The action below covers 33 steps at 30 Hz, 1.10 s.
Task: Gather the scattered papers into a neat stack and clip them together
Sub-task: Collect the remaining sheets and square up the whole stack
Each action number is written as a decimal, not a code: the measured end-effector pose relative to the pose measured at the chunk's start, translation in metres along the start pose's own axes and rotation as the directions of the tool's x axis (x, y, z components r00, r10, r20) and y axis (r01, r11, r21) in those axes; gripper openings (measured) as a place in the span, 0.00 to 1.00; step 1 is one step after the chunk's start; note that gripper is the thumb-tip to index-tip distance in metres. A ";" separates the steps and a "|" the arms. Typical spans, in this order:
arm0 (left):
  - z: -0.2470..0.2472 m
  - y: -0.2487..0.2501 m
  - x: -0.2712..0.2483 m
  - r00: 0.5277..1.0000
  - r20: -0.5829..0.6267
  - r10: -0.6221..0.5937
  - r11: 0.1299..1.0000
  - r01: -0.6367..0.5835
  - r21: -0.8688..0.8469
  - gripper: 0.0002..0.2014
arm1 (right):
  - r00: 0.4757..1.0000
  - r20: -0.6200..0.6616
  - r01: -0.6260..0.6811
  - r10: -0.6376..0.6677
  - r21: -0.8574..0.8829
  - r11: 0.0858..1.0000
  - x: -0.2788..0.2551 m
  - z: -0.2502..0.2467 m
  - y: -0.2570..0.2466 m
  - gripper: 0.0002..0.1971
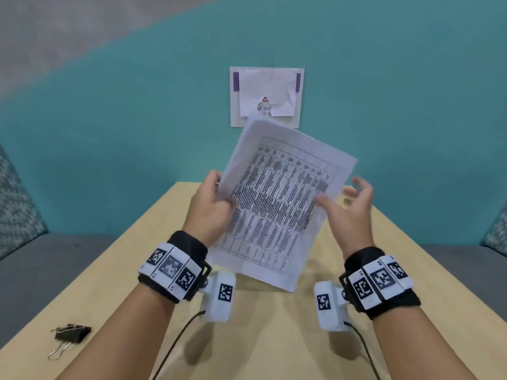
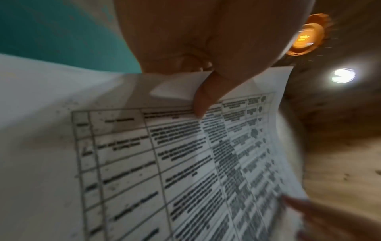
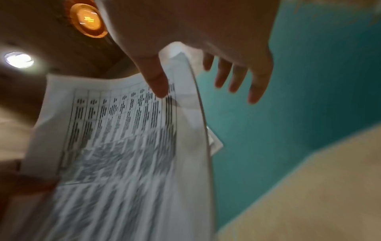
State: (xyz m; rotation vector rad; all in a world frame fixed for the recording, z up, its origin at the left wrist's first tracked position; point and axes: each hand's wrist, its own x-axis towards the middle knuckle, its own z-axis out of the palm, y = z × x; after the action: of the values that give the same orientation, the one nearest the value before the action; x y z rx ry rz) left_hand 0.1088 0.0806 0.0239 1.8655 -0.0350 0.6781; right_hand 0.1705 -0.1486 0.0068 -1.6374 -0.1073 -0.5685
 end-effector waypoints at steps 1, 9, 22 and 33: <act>-0.005 0.008 0.000 0.997 0.006 0.072 0.994 -0.072 0.086 0.12 | 0.987 -0.073 0.137 -0.141 -0.054 0.989 0.001 -0.004 -0.007 0.47; -0.015 0.037 -0.005 0.926 0.143 0.349 0.773 -0.371 0.514 0.17 | 0.890 0.380 0.285 -0.253 -0.029 0.958 -0.001 -0.028 -0.050 0.26; -0.033 -0.014 0.014 0.972 -0.036 -0.232 0.919 0.207 -0.336 0.36 | 0.962 0.272 -0.044 -0.024 0.239 0.970 0.008 -0.023 -0.011 0.19; -0.010 -0.036 0.005 0.960 -0.046 -0.275 0.919 0.249 -0.305 0.20 | 0.965 0.204 -0.201 0.163 0.182 0.963 -0.007 -0.009 0.012 0.17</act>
State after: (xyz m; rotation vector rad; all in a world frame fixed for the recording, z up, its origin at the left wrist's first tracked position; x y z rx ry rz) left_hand 0.1208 0.1049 -0.0018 1.5143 0.1609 0.5341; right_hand 0.1661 -0.1568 -0.0064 -1.4812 -0.1460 -0.2519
